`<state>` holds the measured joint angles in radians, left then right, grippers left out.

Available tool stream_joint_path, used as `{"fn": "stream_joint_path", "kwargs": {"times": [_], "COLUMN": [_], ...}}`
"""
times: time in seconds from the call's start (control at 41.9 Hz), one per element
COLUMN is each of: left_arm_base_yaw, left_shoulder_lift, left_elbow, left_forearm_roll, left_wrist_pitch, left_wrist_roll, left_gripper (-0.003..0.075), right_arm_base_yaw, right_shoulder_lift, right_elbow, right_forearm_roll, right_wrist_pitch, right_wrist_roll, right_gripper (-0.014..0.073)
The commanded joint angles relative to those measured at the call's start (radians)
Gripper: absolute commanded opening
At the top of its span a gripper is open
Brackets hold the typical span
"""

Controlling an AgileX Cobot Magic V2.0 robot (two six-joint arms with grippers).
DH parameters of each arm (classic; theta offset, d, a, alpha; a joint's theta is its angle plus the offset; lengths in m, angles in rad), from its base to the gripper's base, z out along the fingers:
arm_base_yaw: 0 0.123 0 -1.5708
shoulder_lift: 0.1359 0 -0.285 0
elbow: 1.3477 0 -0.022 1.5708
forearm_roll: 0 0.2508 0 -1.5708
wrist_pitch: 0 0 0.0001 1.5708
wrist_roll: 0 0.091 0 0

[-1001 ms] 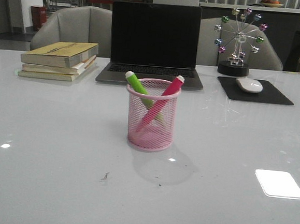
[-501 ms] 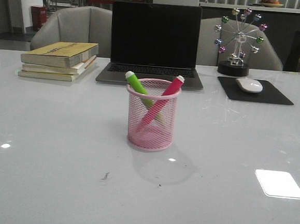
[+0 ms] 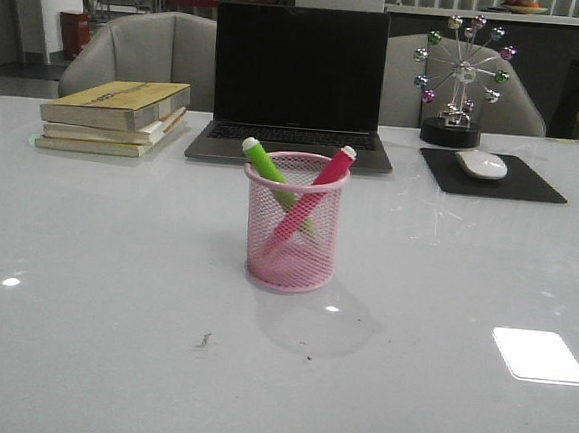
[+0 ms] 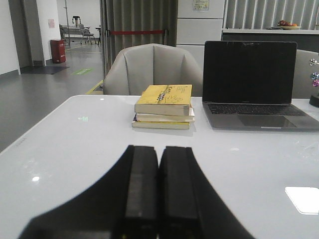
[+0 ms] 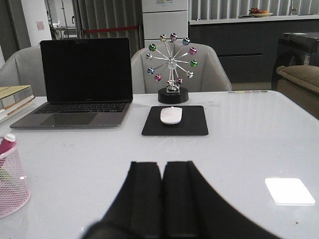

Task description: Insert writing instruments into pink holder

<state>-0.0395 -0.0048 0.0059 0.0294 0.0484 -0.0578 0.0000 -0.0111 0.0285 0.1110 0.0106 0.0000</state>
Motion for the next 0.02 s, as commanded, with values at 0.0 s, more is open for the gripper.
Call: {"fn": "stream_joint_path", "kwargs": {"times": [0.0], "left_arm_base_yaw": [-0.009], "left_shoulder_lift": [-0.018], "left_elbow": [0.002], "left_forearm_roll": [-0.007], "left_wrist_pitch": [-0.085], "left_wrist_roll": [-0.005], "left_gripper": [0.0091], "right_arm_base_yaw": [-0.003], "right_shoulder_lift": [-0.019], "right_elbow": [-0.005], "right_forearm_roll": [0.003], "right_wrist_pitch": [-0.093], "right_wrist_roll": [-0.008], "right_gripper": [0.0056]}}
